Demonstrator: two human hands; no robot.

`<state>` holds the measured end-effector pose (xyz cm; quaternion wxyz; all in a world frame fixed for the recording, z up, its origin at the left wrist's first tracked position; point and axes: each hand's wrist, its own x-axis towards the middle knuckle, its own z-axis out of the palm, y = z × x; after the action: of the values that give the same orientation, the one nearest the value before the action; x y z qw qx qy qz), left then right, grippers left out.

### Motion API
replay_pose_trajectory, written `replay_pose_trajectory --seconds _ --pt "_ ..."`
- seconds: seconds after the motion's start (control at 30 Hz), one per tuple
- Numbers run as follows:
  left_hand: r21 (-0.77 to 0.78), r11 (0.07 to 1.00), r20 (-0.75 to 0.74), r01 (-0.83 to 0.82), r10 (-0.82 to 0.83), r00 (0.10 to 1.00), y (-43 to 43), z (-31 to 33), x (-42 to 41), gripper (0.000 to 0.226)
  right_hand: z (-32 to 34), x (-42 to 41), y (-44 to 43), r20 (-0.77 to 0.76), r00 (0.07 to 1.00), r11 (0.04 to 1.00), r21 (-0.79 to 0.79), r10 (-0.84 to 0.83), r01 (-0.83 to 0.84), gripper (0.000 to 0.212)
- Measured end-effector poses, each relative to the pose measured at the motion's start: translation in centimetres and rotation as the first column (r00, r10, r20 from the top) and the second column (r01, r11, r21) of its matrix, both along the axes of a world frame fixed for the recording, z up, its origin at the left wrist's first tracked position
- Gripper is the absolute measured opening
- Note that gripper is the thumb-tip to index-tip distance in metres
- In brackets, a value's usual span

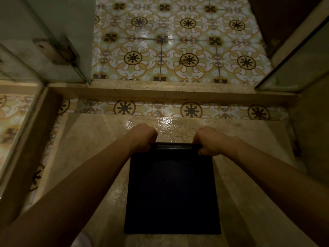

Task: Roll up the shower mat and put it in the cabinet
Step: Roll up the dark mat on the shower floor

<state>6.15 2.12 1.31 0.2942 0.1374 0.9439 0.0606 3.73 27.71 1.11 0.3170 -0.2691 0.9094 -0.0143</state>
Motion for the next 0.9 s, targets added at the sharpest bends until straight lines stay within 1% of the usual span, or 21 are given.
replay_pose_trajectory --seconds 0.1,0.13,0.2,0.27,0.37,0.43,0.53,0.63,0.7,0.77,0.83,0.9 --pt "0.014 0.998 0.013 -0.061 0.061 0.998 -0.7 -1.0 0.4 0.045 0.2 -0.2 0.3 0.027 0.999 0.999 -0.003 -0.037 0.037 0.037" --pt "0.017 0.997 0.020 -0.073 0.072 0.997 -0.8 -1.2 0.5 0.046 0.1 -0.1 0.3 0.031 0.998 0.999 -0.005 -0.054 0.054 0.038" --pt "0.012 0.998 0.024 -0.057 0.057 0.998 -0.8 -1.7 0.8 0.042 -0.3 0.6 0.2 0.040 0.997 0.998 0.007 -0.066 0.066 0.039" --pt "-0.007 1.000 0.029 -0.021 0.022 0.999 -0.7 -1.9 1.1 0.036 -0.9 1.2 0.1 0.044 0.998 0.998 0.019 -0.053 0.052 0.038" --pt "-0.036 0.999 0.048 0.025 -0.023 0.999 -0.7 -2.0 1.4 0.036 -1.3 1.4 0.0 0.042 0.999 0.999 0.047 -0.027 0.025 0.038" --pt "-0.072 0.993 0.066 0.089 -0.084 0.994 -0.5 -1.9 1.6 0.033 -1.4 1.5 -0.1 0.053 0.999 0.998 0.063 -0.001 -0.003 0.038" --pt "-0.131 0.971 0.112 0.202 -0.188 0.976 -0.1 -1.6 1.4 0.035 -1.4 1.5 0.1 0.076 0.996 0.998 0.046 0.043 -0.047 0.040" --pt "-0.147 0.958 0.111 0.248 -0.233 0.966 0.1 -1.0 0.4 0.035 -1.0 0.9 0.7 0.076 0.996 0.999 0.019 0.045 -0.047 0.038" --pt "-0.161 0.953 0.080 0.258 -0.247 0.966 0.2 -0.7 -0.3 0.034 -0.8 0.3 0.9 0.074 0.997 0.999 0.016 0.030 -0.031 0.036" --pt "-0.178 0.954 0.012 0.243 -0.245 0.970 0.5 -0.8 -1.1 0.035 -0.8 -0.4 1.0 0.048 0.999 1.000 0.007 -0.005 0.004 0.035" --pt "-0.190 0.960 -0.090 0.204 -0.224 0.970 0.6 -0.8 -2.1 0.038 -0.8 -1.6 1.2 -0.036 0.998 0.999 -0.022 -0.042 0.041 0.035" --pt "-0.181 0.972 -0.191 0.151 -0.185 0.964 0.6 -0.9 -3.2 0.041 -1.1 -2.8 1.4 -0.159 0.985 0.997 -0.060 -0.064 0.055 0.036"
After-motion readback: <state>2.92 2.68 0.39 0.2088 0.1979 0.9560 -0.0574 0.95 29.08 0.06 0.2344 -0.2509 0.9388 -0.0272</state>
